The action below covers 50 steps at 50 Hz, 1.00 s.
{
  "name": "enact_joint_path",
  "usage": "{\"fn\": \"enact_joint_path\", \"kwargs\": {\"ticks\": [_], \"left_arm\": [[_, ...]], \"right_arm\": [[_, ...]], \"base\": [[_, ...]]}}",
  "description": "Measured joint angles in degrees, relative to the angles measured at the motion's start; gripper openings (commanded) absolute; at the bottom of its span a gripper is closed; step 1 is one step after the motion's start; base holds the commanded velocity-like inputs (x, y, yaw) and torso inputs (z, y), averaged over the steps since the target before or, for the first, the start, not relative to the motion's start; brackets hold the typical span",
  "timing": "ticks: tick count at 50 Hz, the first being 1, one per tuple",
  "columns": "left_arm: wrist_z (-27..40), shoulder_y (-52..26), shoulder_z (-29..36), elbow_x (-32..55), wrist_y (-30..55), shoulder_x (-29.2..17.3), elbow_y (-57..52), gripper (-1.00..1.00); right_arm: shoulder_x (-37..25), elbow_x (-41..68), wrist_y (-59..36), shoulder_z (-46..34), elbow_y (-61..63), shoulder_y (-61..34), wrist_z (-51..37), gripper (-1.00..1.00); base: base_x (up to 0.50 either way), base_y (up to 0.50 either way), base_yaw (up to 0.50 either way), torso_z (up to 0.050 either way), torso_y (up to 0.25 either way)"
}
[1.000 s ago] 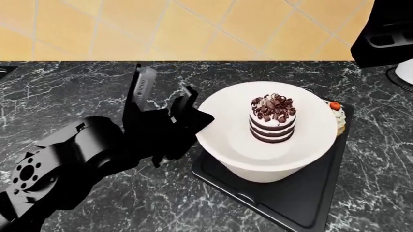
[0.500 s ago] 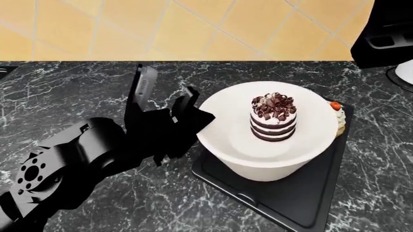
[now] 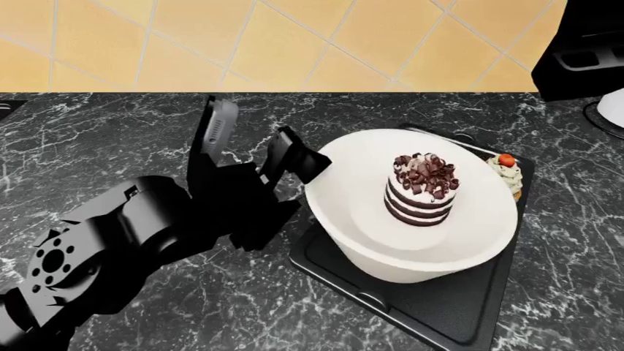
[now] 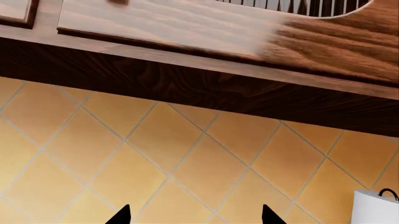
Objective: Pick up the bowl with cake and place it on the tray. Pick up the cupcake and place it on the tray.
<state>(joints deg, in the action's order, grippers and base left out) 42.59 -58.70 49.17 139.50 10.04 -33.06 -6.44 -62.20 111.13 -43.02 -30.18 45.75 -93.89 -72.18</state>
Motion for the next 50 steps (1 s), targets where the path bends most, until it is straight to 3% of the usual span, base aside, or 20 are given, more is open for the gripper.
{"fn": "enact_joint_path", "kwargs": {"ticks": [13, 35, 50], "left_arm": [[1.3, -0.8, -0.4, -1.3, -0.6, -0.6, -2.1, 1.0], [9.4, -10.9, -8.4, 0.4, -3.4, -4.4, -18.8, 1.0], [16.8, -18.6, -12.7, -9.9, -1.8, -14.5, -25.4, 1.0]], "right_arm": [[0.0, 0.1, 0.0, 0.1, 0.1, -0.1, 0.0, 1.0], [0.0, 0.3, -0.1, 0.2, -0.1, -0.4, -0.1, 1.0], [0.1, 1.6, -0.5, 0.2, -0.2, -2.1, -1.0, 1.0]], "base": [[0.0, 0.0, 0.0, 0.0, 0.0], [0.0, 0.0, 0.0, 0.0, 0.0], [0.0, 0.0, 0.0, 0.0, 0.0]]}}
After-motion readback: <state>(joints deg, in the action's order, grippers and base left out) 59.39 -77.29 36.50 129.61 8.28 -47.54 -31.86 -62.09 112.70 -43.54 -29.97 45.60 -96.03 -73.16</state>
